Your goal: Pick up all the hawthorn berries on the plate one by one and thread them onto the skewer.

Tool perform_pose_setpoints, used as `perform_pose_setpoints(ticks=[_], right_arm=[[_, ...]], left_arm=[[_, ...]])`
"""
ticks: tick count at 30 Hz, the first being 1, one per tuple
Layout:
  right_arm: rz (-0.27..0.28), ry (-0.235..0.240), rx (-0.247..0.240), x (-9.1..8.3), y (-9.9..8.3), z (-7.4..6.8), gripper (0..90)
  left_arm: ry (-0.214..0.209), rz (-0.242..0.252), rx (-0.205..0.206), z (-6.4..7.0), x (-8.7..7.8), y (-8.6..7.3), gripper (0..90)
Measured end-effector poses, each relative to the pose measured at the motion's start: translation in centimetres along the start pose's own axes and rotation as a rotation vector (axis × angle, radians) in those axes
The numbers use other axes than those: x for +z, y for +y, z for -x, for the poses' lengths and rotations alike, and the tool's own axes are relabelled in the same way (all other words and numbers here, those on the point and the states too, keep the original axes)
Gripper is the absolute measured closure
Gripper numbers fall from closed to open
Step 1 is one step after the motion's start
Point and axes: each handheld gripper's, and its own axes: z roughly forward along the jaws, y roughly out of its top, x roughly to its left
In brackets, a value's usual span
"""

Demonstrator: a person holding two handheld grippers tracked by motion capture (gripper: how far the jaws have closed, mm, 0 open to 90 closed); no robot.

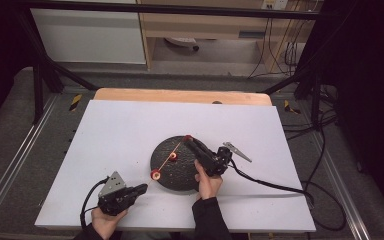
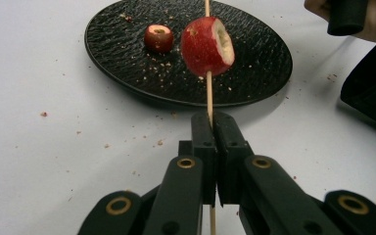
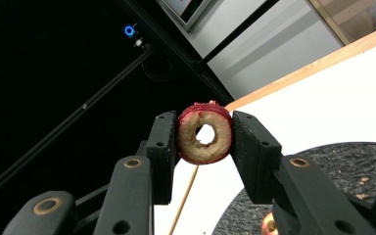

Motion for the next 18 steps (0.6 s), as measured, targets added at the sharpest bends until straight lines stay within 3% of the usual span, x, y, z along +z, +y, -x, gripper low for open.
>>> perform_pose_setpoints(ticks=[18], right_arm=[[0.057,0.025,0.073,0.56,0.06,0.48,63.1]], left_arm=[[-0.017,0.032,-0.010,0.94,0.65,0.00,87.7]])
